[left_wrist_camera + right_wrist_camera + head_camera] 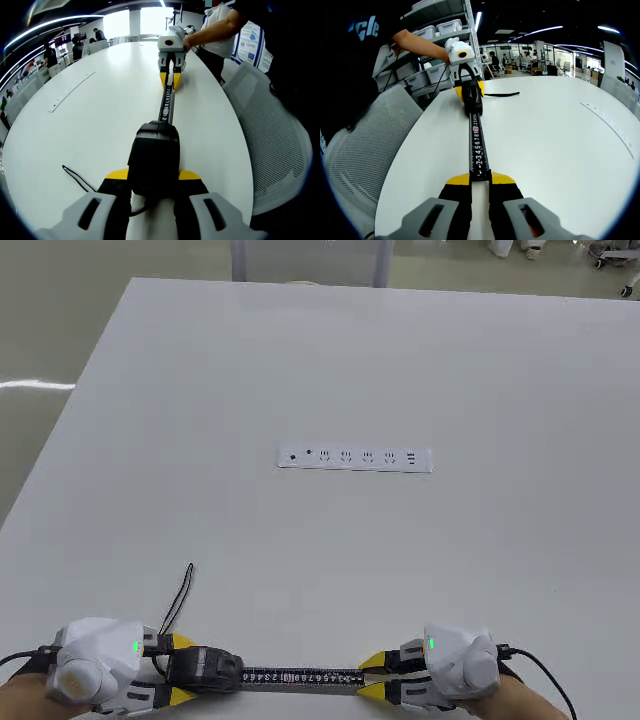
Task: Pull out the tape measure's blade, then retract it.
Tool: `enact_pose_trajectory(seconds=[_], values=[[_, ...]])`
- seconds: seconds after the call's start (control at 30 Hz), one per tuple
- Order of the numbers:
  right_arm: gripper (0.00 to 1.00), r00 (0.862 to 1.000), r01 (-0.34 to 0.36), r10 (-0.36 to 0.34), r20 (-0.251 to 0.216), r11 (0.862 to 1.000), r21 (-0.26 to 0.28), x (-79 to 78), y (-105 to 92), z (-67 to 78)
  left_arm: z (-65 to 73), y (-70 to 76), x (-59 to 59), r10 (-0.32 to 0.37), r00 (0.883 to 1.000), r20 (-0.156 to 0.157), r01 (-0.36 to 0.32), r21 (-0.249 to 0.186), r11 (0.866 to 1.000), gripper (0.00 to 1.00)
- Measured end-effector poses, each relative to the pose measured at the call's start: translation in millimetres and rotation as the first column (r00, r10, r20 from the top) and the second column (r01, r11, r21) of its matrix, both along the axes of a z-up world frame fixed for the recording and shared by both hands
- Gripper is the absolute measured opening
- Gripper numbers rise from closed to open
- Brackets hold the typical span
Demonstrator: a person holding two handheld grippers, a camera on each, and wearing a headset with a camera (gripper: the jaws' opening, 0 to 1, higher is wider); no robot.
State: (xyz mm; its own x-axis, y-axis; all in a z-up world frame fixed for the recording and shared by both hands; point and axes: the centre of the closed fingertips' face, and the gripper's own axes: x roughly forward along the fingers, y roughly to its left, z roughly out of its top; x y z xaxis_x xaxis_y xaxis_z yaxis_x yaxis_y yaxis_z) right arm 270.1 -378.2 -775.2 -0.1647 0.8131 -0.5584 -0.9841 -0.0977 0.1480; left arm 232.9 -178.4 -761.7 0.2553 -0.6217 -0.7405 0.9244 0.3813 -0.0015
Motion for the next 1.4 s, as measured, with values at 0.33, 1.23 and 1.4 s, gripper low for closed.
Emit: enact_pose_trajectory(seconds=[0.33,1.23,1.4], values=[[0.09,1.000,0.004,-0.004,0.000,1.000,-0.007,2.0,-6.4,-0.3,0.2,-0.1,-0.2,0.000,1.000,-0.001,0.000,-0.001,1.000,0.28],[0.10,1.000,0.017,-0.017,-0.003,0.999,-0.034,6.5,-27.1,-3.7,0.4,0.5,0.3,-0.004,1.000,-0.004,0.004,-0.003,1.000,0.28],[0.10,1.000,0.020,-0.020,0.000,0.999,-0.040,7.4,-31.4,-4.0,-0.1,0.2,0.4,-0.005,1.000,-0.005,0.005,-0.002,1.000,0.28]])
